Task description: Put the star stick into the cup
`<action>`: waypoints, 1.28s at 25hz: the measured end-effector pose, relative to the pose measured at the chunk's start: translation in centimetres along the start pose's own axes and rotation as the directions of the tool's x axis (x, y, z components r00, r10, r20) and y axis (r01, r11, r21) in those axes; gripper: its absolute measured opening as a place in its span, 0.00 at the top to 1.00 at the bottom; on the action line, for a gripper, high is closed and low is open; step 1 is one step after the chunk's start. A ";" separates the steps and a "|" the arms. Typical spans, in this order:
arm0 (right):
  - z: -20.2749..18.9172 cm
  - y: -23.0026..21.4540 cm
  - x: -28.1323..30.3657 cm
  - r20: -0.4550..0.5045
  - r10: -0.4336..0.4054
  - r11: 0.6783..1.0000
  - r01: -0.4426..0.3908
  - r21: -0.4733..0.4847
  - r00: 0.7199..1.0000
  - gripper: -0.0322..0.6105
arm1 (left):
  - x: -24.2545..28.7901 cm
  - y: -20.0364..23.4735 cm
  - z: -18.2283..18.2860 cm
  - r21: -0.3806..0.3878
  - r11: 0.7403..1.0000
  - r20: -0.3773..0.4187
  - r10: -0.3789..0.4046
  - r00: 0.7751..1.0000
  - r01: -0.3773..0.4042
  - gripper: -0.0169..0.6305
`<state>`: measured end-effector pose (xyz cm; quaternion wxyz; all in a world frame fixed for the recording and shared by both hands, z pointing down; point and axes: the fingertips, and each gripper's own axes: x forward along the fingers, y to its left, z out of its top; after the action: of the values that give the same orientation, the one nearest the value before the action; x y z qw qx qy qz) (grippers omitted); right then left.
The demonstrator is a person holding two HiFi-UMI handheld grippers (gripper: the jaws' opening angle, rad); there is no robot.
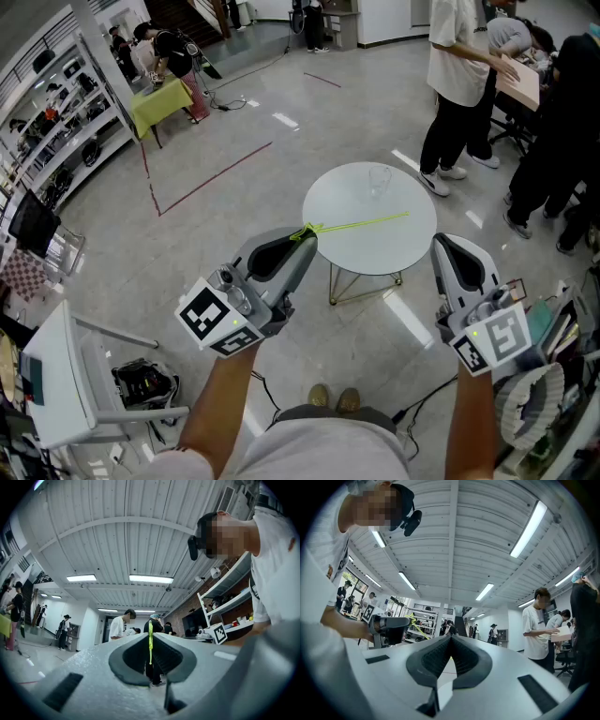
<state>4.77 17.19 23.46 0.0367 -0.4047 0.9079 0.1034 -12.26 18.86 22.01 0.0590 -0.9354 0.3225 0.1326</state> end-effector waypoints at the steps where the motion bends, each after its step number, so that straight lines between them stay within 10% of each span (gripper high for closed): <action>1: 0.1 0.1 0.2 0.001 0.001 1.000 -0.001 -0.001 1.000 0.93 | -0.1 0.2 0.2 0.000 1.000 0.000 0.000 1.000 0.000 0.93; 32: -0.3 -4.6 -1.0 0.047 0.031 0.999 -0.032 0.003 0.998 0.93 | 4.0 0.3 -1.3 0.058 0.997 -0.025 0.043 0.999 -0.042 0.93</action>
<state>8.89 14.84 23.17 0.0572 -0.3877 0.9132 0.1119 -9.14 16.07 22.14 0.0786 -0.9279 0.3466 0.1121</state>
